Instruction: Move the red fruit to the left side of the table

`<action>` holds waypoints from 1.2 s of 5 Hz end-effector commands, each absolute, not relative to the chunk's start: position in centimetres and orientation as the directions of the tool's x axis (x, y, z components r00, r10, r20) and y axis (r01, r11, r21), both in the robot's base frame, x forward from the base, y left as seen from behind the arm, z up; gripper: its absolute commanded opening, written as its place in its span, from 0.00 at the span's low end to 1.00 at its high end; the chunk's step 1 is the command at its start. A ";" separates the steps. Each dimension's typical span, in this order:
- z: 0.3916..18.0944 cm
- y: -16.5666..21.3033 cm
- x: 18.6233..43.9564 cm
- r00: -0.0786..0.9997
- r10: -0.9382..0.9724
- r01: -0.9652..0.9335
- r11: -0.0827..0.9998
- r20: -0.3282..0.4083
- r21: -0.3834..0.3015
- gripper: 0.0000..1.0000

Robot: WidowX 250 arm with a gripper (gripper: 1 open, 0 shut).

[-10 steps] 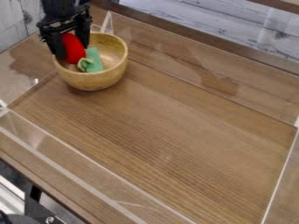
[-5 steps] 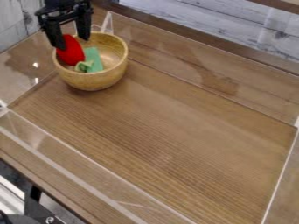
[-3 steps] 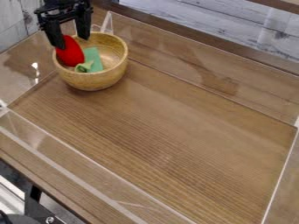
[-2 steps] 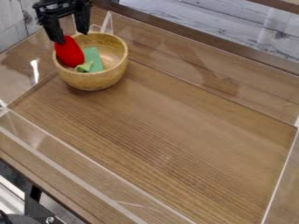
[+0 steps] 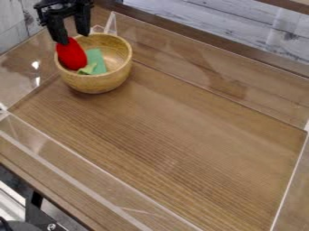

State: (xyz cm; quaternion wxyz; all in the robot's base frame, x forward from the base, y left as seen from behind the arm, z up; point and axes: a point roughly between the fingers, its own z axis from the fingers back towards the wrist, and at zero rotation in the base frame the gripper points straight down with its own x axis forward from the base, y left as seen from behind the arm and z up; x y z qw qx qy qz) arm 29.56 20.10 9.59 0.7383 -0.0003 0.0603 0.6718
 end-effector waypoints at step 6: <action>15.0 17.7 31.6 0.125 0.990 -0.992 0.125 -0.071 -0.007 0.00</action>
